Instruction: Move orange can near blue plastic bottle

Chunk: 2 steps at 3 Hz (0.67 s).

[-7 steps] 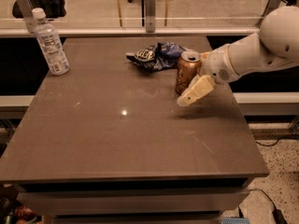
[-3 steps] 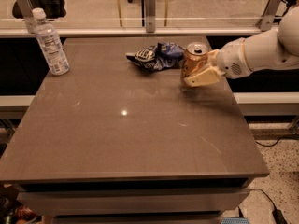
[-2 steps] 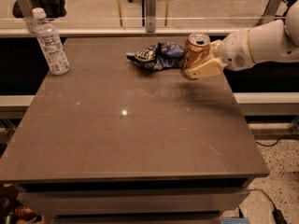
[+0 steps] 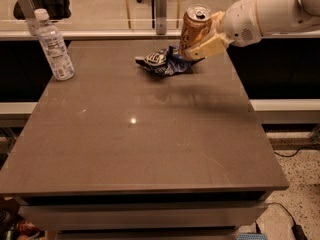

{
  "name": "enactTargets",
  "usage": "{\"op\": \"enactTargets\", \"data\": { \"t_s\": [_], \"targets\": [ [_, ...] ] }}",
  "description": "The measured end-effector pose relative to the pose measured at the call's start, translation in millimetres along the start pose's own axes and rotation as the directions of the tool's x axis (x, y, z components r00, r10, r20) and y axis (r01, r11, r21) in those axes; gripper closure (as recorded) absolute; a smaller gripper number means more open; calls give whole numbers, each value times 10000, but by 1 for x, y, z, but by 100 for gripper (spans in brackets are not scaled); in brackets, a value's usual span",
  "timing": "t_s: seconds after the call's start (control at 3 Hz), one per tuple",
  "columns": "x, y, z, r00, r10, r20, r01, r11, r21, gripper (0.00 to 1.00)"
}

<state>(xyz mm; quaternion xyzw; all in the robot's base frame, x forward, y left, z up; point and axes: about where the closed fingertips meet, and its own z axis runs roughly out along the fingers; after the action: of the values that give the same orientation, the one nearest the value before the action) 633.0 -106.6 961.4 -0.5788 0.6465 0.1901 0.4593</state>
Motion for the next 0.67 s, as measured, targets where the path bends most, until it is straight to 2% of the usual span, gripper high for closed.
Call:
{"op": "enactTargets", "data": {
  "t_s": [0.33,0.67],
  "targets": [
    [-44,-13,16,9954,-926,255,937,9945,-469,100],
    [-43,-13,16,9956,-907,243,918,9946,-484,100]
  ]
}}
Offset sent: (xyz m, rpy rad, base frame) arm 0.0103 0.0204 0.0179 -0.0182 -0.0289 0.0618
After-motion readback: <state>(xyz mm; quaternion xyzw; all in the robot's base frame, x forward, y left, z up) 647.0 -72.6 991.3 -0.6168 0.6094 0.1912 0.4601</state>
